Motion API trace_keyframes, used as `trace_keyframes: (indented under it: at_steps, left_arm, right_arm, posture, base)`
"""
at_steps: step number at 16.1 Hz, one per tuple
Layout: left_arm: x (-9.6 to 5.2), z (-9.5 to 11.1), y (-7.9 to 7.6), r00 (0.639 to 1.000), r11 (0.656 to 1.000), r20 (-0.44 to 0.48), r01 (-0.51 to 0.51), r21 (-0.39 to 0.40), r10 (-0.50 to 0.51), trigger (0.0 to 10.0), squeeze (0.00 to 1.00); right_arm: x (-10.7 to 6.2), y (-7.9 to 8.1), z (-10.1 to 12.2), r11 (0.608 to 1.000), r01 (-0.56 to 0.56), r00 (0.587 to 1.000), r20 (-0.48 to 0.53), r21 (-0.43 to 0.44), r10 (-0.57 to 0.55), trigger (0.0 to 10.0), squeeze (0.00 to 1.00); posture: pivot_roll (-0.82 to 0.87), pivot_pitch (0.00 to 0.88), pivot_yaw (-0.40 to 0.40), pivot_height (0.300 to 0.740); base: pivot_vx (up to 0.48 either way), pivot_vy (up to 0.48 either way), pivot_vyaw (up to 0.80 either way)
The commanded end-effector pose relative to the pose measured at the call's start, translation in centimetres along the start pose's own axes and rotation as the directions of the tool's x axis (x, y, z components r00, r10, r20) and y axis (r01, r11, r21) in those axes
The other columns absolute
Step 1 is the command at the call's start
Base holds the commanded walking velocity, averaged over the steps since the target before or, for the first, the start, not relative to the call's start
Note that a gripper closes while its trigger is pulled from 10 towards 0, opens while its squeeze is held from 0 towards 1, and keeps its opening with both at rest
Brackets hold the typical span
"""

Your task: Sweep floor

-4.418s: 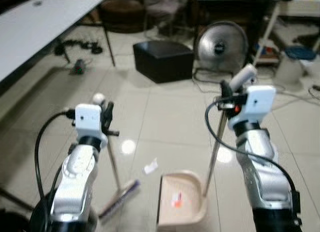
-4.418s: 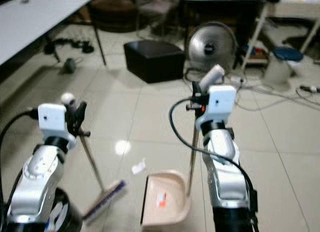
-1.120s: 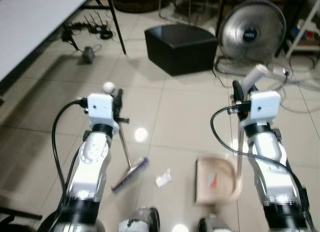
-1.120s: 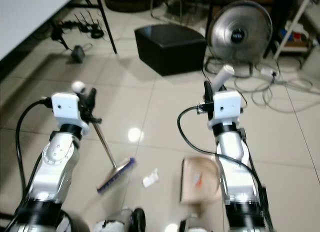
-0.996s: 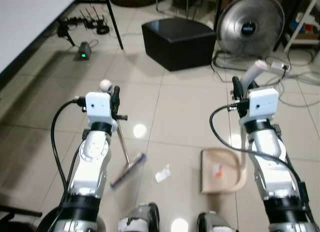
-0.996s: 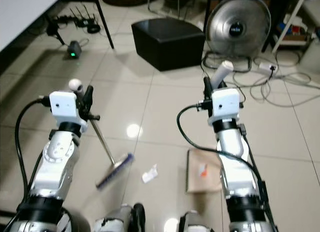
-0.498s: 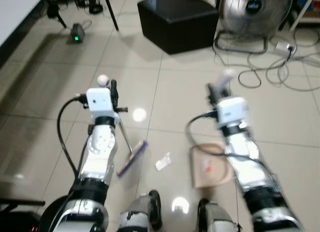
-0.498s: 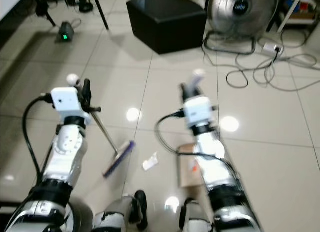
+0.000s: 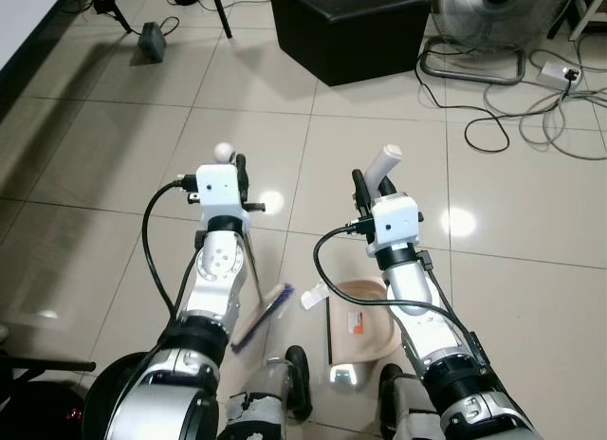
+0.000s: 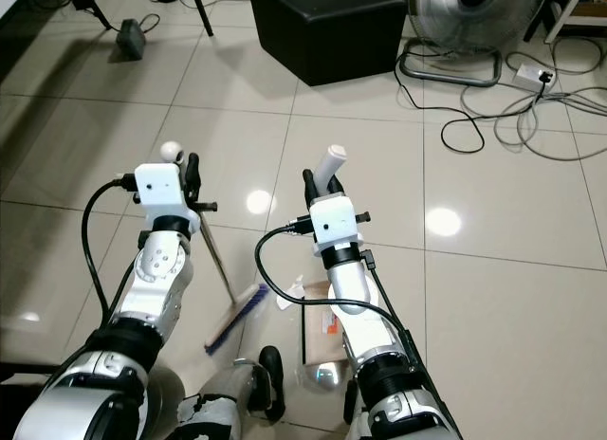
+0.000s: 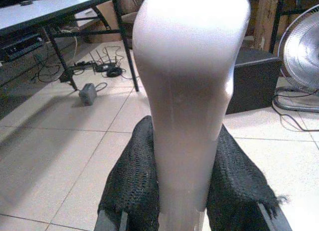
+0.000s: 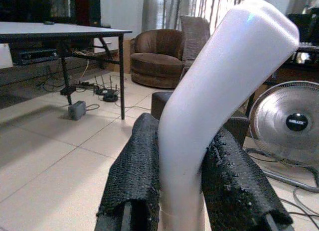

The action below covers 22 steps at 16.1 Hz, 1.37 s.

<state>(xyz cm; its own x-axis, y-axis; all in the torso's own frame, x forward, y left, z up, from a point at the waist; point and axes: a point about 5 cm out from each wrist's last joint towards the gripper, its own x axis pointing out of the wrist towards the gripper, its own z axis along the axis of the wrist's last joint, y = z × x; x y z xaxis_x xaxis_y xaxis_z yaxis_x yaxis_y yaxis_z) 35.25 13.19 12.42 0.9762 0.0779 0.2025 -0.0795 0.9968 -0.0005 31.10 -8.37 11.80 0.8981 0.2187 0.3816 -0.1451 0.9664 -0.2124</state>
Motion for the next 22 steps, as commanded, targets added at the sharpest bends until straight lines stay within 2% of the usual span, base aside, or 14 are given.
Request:
trace_keyframes:
  at_steps: [1, 3, 4, 7, 9, 11, 12, 14, 16, 17, 18, 20, 21, 22]
  left_arm:
    - [0.0, -0.5, 0.0, 0.999, 0.999, -0.021, -0.033, -0.018, 0.033, 10.0, 0.0]
    - [0.4, -0.2, -0.2, 0.999, 0.999, -0.011, -0.038, -0.015, 0.038, 10.0, 0.0]
    - [0.6, 0.0, -0.3, 0.999, 0.999, -0.001, -0.035, -0.014, 0.035, 10.0, 0.0]
    - [1.2, 0.6, 0.5, 0.998, 0.998, 0.02, -0.065, -0.016, 0.066, 10.0, 0.0]
    - [1.6, 1.0, 1.1, 0.995, 0.995, 0.04, -0.094, -0.014, 0.095, 10.0, 0.0]
    - [1.7, 1.2, 1.2, 0.994, 0.996, 0.049, -0.094, -0.014, 0.094, 10.0, 0.0]
    - [1.8, 1.3, 1.2, 0.994, 0.996, 0.054, -0.091, -0.014, 0.092, 10.0, 0.0]
    - [1.9, 1.5, 1.1, 0.994, 0.996, 0.065, -0.087, -0.014, 0.087, 10.0, 0.0]
    - [1.8, 1.6, 1.2, 0.994, 0.997, 0.076, -0.072, -0.012, 0.073, 10.0, 0.0]
    - [1.9, 1.6, 1.3, 0.995, 0.998, 0.076, -0.07, -0.009, 0.07, 10.0, 0.0]
    - [2.0, 1.7, 1.5, 0.994, 0.997, 0.078, -0.075, -0.007, 0.076, 10.0, 0.0]
    - [2.2, 1.8, 1.6, 0.993, 0.996, 0.081, -0.091, -0.007, 0.091, 10.0, 0.0]
    - [2.3, 1.9, 1.9, 0.991, 0.994, 0.077, -0.105, -0.01, 0.105, 10.0, 0.0]
    - [2.4, 1.9, 1.9, 0.991, 0.994, 0.077, -0.106, -0.011, 0.107, 10.0, 0.0]
  right_arm:
    - [-0.4, 1.3, 0.3, 1.0, -0.023, 0.999, 0.026, 0.011, 0.023, 10.0, 0.0]
    - [-0.9, 1.4, 0.1, 1.0, -0.025, 1.0, 0.015, -0.013, 0.025, 10.0, 0.0]
    - [-1.2, 0.9, 0.1, 1.0, -0.009, 1.0, 0.019, -0.029, 0.01, 10.0, 0.0]
    - [-1.0, -1.8, 1.2, 0.997, 0.057, 0.996, 0.079, -0.057, -0.053, 10.0, 0.0]
    - [-0.4, -4.5, 2.2, 0.984, 0.112, 0.986, 0.138, -0.135, -0.094, 10.0, 0.0]
    - [0.0, -5.5, 1.8, 0.978, 0.141, 0.984, 0.127, -0.156, -0.121, 10.0, 0.0]
    - [0.2, -5.4, 1.3, 0.978, 0.133, 0.987, 0.112, -0.163, -0.115, 10.0, 0.0]
    - [0.6, -4.7, 0.5, 0.981, 0.11, 0.992, 0.086, -0.159, -0.098, 10.0, 0.0]
    - [1.7, -2.1, 0.2, 0.988, 0.048, 0.997, 0.063, -0.145, -0.039, 10.0, 0.0]
    - [2.0, -1.3, 0.4, 0.989, 0.033, 0.997, 0.068, -0.146, -0.023, 10.0, 0.0]
    - [2.5, 0.2, 0.8, 0.99, -0.003, 0.996, 0.086, -0.139, 0.015, 10.0, 0.0]
    - [2.4, 1.7, 1.0, 0.989, -0.056, 0.993, 0.098, -0.138, 0.07, 10.0, 0.0]
    - [1.7, 3.8, 1.1, 0.979, -0.149, 0.978, 0.122, -0.141, 0.166, 10.0, 0.0]
    - [1.5, 4.6, 1.2, 0.977, -0.17, 0.973, 0.132, -0.13, 0.187, 10.0, 0.0]
  posture:
    - [0.12, 0.32, 0.127, 0.74]
    - [0.11, 0.317, 0.127, 0.74]
    - [0.12, 0.319, 0.125, 0.74]
    - [0.12, 0.334, 0.125, 0.74]
    - [0.12, 0.343, 0.121, 0.74]
    - [0.14, 0.349, 0.125, 0.74]
    - [0.15, 0.354, 0.127, 0.74]
    - [0.19, 0.361, 0.141, 0.74]
    - [0.21, 0.361, 0.163, 0.74]
    - [0.21, 0.36, 0.166, 0.74]
    - [0.21, 0.357, 0.165, 0.74]
    - [0.21, 0.354, 0.167, 0.74]
    - [0.2, 0.354, 0.169, 0.74]
    - [0.19, 0.35, 0.167, 0.74]
  base:
    - [0.0, 0.0, 0.0]
    - [0.0, 0.0, 0.0]
    - [0.0, 0.0, 0.0]
    - [0.0, 0.0, 0.0]
    - [0.0, 0.0, 0.0]
    - [0.0, 0.0, 0.0]
    - [0.0, 0.0, 0.0]
    - [0.0, 0.0, 0.0]
    - [0.0, 0.0, 0.0]
    - [0.0, 0.0, 0.0]
    - [0.0, 0.0, 0.0]
    - [0.0, 0.0, 0.0]
    - [0.0, 0.0, 0.0]
    - [0.0, 0.0, 0.0]
